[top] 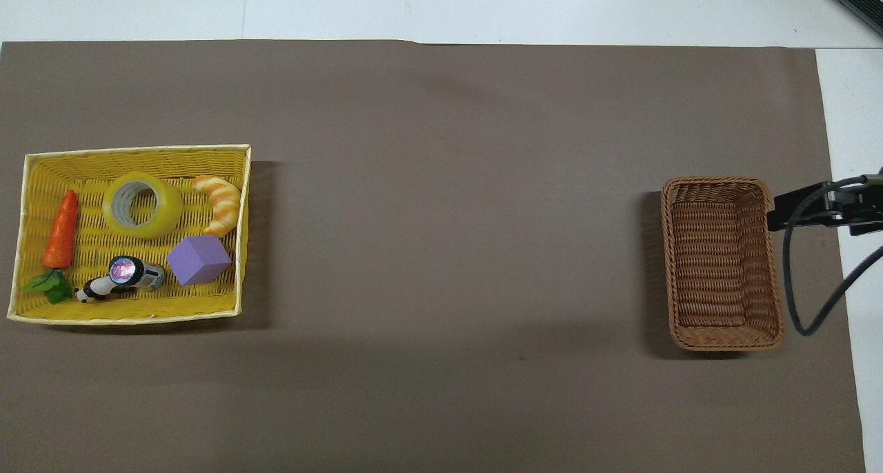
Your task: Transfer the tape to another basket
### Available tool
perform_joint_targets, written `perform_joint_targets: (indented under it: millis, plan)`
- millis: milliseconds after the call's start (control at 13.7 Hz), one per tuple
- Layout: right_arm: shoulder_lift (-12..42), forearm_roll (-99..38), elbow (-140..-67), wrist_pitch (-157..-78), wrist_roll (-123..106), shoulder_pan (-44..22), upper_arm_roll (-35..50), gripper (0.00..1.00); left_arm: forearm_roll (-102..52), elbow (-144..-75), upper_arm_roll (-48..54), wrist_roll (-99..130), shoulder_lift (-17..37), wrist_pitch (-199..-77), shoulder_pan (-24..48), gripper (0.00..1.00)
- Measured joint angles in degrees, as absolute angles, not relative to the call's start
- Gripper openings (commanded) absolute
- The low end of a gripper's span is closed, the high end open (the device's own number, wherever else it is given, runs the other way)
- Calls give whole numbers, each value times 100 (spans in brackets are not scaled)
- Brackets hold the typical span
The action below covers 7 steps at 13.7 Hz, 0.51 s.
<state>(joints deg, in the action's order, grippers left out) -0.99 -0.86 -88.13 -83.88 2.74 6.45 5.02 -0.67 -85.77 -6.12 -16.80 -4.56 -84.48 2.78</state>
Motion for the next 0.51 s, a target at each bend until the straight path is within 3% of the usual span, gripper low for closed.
perform_joint_targets:
  millis: [510]
  plan:
    - [-99, -86, -8813, -8388, 274, 645, 502, 100, -67, -8578, -604, -1678, -462, -8408, 278, 100]
